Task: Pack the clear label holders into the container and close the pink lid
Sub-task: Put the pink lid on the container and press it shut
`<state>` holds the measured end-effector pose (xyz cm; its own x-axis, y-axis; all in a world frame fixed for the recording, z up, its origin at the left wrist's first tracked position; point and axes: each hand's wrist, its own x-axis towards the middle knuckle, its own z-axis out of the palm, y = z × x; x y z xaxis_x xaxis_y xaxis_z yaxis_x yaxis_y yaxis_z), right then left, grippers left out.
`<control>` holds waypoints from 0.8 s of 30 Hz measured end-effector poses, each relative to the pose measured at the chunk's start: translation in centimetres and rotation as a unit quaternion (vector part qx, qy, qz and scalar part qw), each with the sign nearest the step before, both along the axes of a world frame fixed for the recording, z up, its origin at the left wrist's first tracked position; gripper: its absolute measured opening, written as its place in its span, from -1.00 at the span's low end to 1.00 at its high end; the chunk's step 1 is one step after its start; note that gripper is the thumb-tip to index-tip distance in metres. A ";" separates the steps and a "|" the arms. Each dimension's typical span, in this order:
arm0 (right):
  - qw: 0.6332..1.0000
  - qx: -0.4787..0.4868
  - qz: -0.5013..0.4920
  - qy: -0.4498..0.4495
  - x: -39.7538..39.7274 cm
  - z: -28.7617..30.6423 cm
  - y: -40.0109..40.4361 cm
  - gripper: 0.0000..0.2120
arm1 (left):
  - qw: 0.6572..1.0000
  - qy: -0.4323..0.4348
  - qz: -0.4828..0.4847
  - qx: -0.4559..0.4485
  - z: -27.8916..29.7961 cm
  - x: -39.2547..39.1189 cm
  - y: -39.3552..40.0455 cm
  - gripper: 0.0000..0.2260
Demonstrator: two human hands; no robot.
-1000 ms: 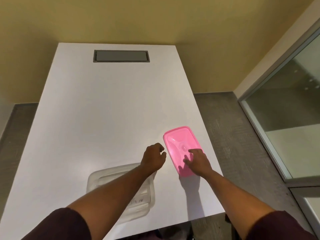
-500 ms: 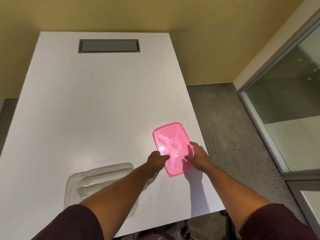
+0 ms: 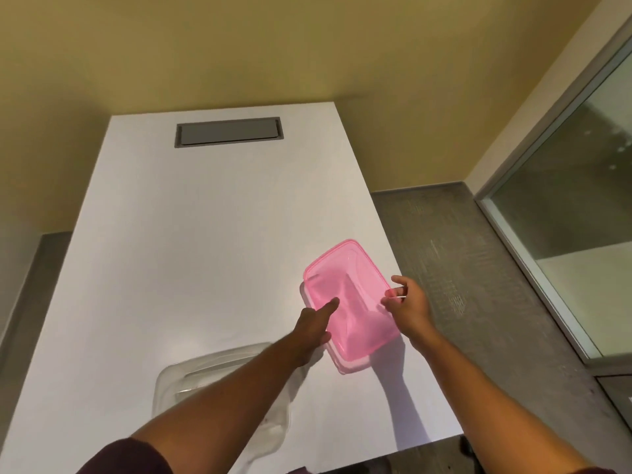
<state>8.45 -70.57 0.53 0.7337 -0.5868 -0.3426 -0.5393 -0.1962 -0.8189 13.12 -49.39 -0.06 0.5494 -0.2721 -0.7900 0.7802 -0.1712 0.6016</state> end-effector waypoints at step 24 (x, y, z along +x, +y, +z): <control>0.833 -0.347 0.350 -0.252 -4.2 4.8 17.7 -0.54 | 0.961 0.038 0.242 -0.127 6.3 2.2 22.0 -0.65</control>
<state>4.23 -52.84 5.30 0.9270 0.1168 0.3563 0.2842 -0.8387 -0.4645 15.30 -27.40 6.24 0.6043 -0.1896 -0.7739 0.7745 0.3675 0.5148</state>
